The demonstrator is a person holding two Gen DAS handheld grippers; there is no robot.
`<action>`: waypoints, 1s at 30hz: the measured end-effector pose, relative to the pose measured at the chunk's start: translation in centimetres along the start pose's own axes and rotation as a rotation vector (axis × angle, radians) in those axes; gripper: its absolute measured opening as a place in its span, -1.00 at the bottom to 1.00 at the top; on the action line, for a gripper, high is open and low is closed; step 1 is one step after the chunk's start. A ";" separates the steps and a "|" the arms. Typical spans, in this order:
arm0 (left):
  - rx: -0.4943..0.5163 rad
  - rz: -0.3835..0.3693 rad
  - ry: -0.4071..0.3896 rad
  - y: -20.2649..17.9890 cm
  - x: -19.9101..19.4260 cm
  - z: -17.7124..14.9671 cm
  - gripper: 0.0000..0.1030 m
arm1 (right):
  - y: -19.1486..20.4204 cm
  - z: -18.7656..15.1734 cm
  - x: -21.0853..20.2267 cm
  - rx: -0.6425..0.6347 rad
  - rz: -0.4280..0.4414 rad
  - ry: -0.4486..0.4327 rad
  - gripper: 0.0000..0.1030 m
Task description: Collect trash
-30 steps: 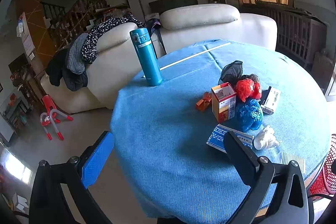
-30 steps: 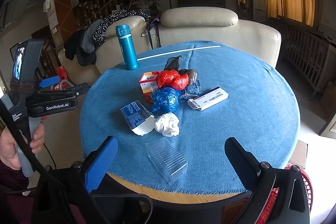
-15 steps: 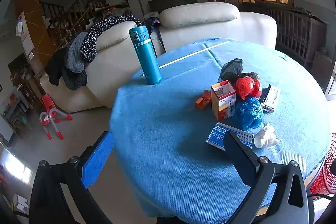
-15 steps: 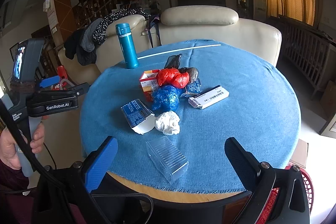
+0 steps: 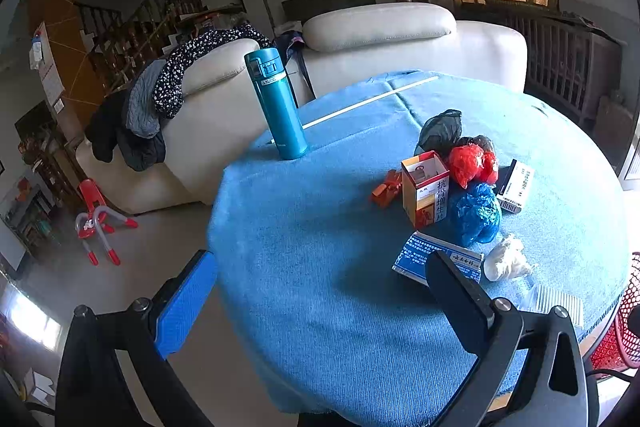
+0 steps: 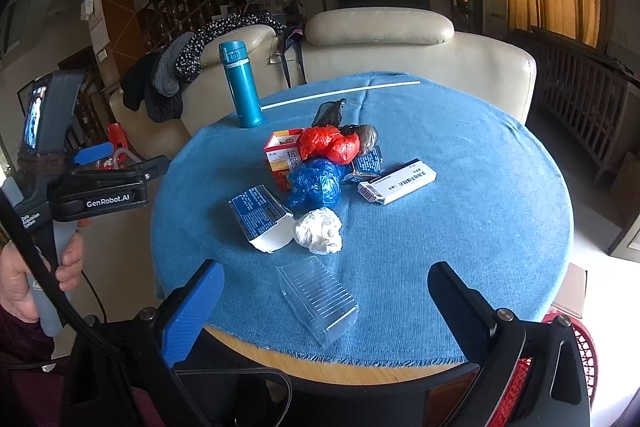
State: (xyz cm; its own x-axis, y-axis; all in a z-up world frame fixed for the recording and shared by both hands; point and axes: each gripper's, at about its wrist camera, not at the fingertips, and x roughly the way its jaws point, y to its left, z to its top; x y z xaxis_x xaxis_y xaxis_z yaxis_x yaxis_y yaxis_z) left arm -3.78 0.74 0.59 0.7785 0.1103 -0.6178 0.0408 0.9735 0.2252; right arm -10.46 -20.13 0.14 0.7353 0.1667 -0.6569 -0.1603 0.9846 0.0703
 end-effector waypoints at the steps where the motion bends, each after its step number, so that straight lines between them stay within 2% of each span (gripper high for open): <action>1: 0.000 0.000 0.000 0.0 0.0 0.0 1.00 | 0.0 0.0 0.0 0.000 0.000 0.001 0.99; 16: 0.004 -0.005 0.018 -0.4 0.8 -0.1 1.00 | -0.2 0.0 0.9 0.004 -0.005 0.030 0.99; 21: 0.010 -0.015 0.046 -0.6 1.8 -0.2 1.00 | -0.5 -0.2 2.1 0.010 0.004 0.070 0.90; 25: -0.002 -0.073 0.110 -0.6 3.6 -0.5 1.00 | -0.9 -0.5 3.6 0.014 0.021 0.110 0.79; 30: -0.006 -0.194 0.219 -0.6 6.8 -1.3 1.00 | -2.0 -1.1 6.8 0.037 0.072 0.196 0.66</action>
State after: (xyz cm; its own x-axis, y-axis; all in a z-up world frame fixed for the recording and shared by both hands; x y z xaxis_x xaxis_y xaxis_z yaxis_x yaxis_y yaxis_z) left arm 0.67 1.12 -4.72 0.6030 -0.0380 -0.7969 0.1711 0.9818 0.0826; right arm -5.88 -21.04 -5.26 0.5798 0.2265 -0.7827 -0.1807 0.9724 0.1475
